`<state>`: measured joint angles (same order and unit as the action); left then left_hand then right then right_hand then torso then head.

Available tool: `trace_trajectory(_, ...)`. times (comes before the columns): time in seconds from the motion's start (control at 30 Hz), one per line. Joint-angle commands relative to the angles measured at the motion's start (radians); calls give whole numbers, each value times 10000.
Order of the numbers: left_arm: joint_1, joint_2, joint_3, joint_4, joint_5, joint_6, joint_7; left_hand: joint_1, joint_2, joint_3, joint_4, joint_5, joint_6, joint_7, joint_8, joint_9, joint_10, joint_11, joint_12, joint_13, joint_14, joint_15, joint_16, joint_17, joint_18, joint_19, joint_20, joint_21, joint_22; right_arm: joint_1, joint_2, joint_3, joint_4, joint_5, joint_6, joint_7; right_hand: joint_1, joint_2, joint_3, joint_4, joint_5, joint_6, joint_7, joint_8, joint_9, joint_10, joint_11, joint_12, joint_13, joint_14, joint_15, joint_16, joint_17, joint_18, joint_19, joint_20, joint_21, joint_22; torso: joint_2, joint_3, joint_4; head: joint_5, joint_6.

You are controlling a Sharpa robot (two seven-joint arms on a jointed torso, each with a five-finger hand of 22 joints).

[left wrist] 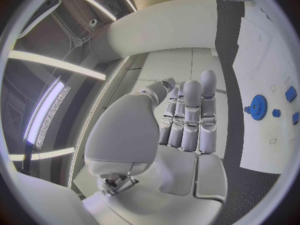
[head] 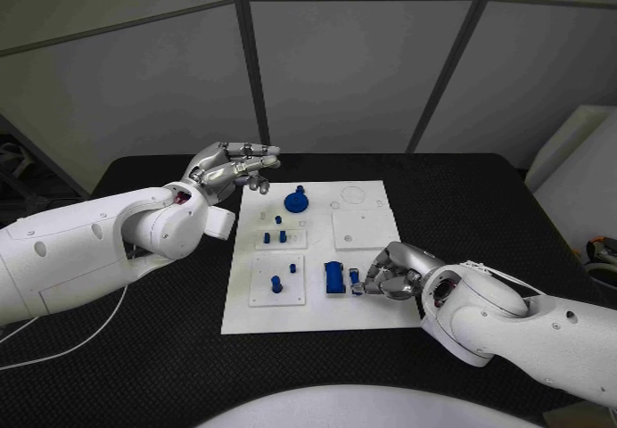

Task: Assemble the parts on the task board

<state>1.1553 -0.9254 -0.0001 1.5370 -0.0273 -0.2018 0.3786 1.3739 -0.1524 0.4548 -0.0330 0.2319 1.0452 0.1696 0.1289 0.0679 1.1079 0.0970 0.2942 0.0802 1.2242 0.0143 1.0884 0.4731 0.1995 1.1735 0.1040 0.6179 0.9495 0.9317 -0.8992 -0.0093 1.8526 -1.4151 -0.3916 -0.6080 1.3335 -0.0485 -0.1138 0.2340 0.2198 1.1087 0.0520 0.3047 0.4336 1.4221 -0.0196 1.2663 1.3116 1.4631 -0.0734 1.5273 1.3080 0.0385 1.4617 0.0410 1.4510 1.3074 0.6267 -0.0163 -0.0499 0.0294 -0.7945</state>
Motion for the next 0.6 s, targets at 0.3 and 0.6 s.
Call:
trace_trajectory(0.3,14,23,7,8,6,112,43,-8,49,-34,-33,-43,-73,10,67,-4,-65,-5,42,-7,-82,-12,-23,-10,-163,5,61,-35,-9,2,194,-5,-381,-74,197,417,164,112,-8,-55,-112,-41,-6,68,31,59,2,68,328,915,-47,40,1849,-6,47,-36,5,1495,22,13,23,-6,-9)
trace_trajectory(0.6,14,38,7,-1,6,123,31,-8,49,-34,-33,-43,-73,10,67,-4,-65,-5,42,-7,-82,-12,-23,-10,-163,5,61,-35,-9,1,347,-6,-607,-74,-5,504,-39,319,-154,222,-9,-5,-24,126,70,146,-10,217,444,920,-55,50,1870,-10,62,-39,19,1512,15,-1,-2,12,-39)
